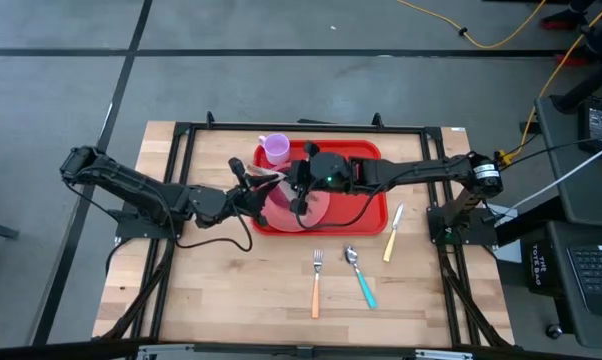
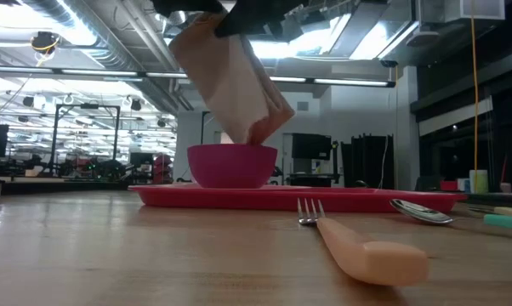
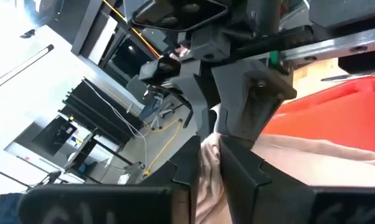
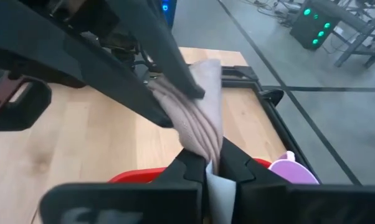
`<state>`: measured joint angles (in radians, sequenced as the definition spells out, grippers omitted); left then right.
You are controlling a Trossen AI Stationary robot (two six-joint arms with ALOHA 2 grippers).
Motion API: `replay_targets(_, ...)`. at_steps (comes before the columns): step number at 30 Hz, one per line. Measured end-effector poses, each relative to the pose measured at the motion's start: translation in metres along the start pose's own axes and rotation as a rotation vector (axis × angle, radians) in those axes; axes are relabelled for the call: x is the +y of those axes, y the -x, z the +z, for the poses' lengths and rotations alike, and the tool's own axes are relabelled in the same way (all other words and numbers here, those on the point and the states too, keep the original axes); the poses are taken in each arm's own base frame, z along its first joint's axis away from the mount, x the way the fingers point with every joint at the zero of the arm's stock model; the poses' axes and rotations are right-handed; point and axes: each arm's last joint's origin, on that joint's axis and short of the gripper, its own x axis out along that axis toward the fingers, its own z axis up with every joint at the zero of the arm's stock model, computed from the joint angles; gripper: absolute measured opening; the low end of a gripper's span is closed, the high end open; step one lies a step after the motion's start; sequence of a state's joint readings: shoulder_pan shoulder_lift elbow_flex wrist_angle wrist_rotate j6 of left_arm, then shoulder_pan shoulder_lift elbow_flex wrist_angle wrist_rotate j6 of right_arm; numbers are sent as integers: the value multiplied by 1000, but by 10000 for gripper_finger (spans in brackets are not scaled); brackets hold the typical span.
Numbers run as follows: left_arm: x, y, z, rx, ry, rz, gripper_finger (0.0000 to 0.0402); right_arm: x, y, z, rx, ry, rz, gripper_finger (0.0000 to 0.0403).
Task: Set up tray
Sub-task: Put the brown table napkin on the red tray to the right of the pink plate
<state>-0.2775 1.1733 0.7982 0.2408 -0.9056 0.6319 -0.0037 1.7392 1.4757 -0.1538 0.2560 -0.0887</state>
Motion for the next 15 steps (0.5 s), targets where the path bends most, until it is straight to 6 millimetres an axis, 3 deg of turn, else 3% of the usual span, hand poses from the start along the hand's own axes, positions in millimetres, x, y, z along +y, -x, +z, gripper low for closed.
replay_targets(7, -1, 8, 6, -33, 25, 2, 94, -3, 9, 6, -21, 19, 11, 14)
replay_targets(15, 11, 27, 11, -80, 95, -21, 130, -9, 31, 13, -9, 28, 14, 14)
